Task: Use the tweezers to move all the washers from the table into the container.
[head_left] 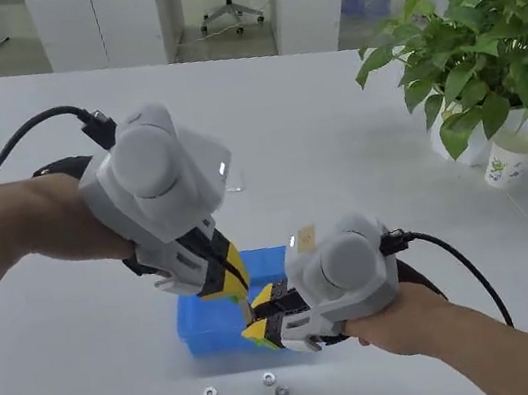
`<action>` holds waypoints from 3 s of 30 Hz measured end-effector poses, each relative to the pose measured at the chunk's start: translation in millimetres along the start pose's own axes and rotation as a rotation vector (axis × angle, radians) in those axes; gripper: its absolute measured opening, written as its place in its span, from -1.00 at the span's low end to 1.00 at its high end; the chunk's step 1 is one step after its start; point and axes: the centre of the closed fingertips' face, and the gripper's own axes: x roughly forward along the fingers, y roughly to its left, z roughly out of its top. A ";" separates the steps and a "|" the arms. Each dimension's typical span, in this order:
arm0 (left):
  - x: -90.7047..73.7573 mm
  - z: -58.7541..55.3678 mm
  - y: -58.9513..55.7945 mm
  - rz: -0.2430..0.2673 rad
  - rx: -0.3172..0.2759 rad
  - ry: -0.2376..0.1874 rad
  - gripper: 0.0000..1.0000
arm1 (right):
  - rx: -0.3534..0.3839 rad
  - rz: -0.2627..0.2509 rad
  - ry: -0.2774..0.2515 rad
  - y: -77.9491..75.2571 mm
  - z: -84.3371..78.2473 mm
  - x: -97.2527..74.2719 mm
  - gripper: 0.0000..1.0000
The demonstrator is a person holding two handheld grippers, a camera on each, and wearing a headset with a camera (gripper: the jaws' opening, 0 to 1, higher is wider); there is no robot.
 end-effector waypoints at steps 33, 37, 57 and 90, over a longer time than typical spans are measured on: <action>31.4 -9.2 -16.0 -0.067 0.002 0.004 -0.90 | 0.019 -0.017 0.022 20.6 -33.4 13.6 -0.74; 34.5 -8.7 -18.2 -0.077 0.001 0.003 -0.90 | 0.020 -0.020 0.025 20.9 -36.3 15.0 -0.74; 41.4 -8.3 -19.9 -0.091 -0.005 -0.010 -0.90 | 0.056 -0.021 0.028 25.1 -45.2 21.4 -0.71; 30.7 -2.4 -17.3 -0.084 -0.004 -0.012 -0.90 | 0.070 -0.027 0.032 22.4 -35.2 14.6 -0.78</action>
